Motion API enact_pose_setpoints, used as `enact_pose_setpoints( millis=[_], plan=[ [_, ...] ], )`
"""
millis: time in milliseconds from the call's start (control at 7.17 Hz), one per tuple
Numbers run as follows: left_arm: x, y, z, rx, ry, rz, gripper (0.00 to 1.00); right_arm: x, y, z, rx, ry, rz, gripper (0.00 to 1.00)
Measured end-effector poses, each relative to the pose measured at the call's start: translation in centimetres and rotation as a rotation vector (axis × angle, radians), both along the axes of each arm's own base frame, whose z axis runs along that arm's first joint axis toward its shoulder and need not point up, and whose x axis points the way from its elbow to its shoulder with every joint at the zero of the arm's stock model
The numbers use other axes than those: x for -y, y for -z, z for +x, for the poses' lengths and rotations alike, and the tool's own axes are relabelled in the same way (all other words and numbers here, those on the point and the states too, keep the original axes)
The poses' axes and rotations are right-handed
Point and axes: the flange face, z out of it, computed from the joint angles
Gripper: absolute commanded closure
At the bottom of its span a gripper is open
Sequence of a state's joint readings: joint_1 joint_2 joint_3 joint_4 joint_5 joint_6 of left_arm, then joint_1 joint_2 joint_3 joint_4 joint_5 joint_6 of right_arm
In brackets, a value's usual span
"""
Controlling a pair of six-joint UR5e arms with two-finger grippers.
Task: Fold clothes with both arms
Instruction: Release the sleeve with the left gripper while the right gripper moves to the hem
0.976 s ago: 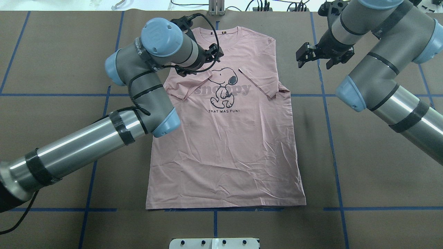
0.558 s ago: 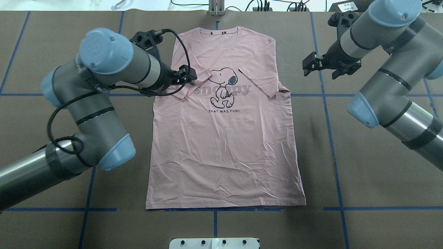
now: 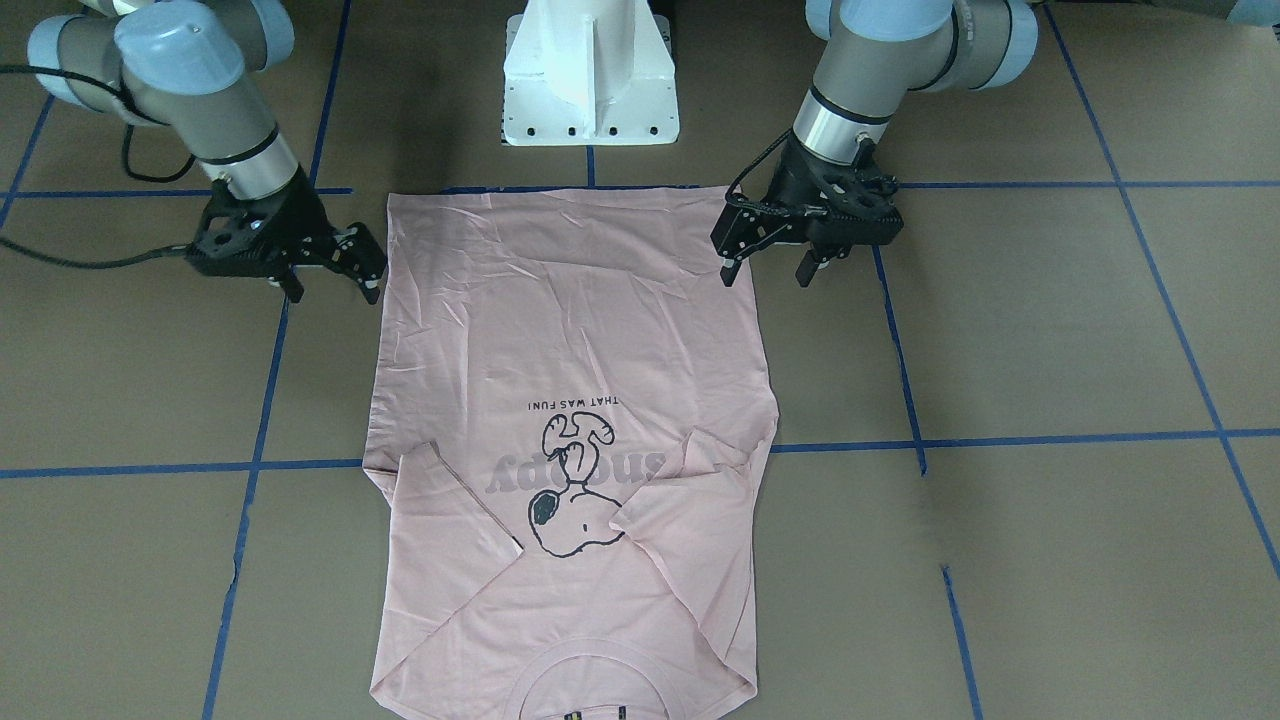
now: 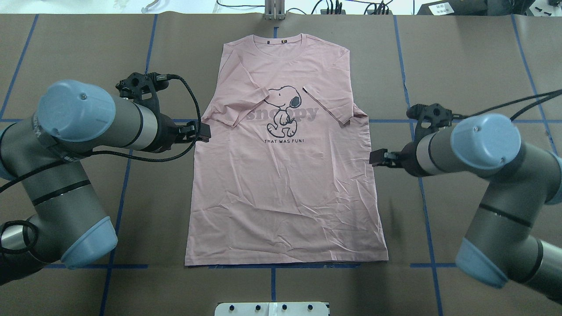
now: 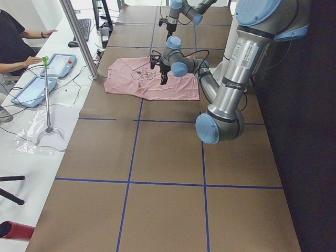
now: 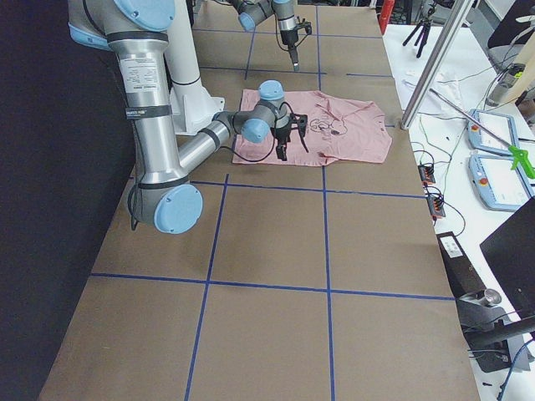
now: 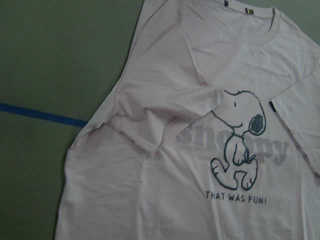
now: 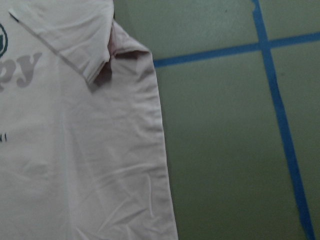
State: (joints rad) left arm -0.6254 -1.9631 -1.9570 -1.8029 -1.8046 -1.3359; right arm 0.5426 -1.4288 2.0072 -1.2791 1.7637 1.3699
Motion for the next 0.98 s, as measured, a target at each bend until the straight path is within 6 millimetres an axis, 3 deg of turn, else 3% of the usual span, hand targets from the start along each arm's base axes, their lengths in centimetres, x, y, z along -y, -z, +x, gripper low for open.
enact_pose_setpoints(
  millis=[139,418,697,976],
  plan=[
    [-0.2,-0.2,-0.3,0.005,0.002,0.006,0.00,-3.9,0.1,-1.4,0.002,-0.008,-0.011,0.00],
    [-0.5,-0.3,-0.2,0.004,-0.004,0.006,0.00,-10.0,-1.0,-3.1,-0.023,-0.009,-0.017,0.01],
    [-0.7,-0.3,0.0,0.003,-0.009,0.004,0.00,-13.0,-2.6,-5.2,-0.061,0.008,-0.023,0.01],
    [-0.7,-0.1,0.0,0.000,-0.010,0.005,0.00,-13.9,-3.7,-6.5,-0.084,0.025,-0.027,0.02]
  ],
)
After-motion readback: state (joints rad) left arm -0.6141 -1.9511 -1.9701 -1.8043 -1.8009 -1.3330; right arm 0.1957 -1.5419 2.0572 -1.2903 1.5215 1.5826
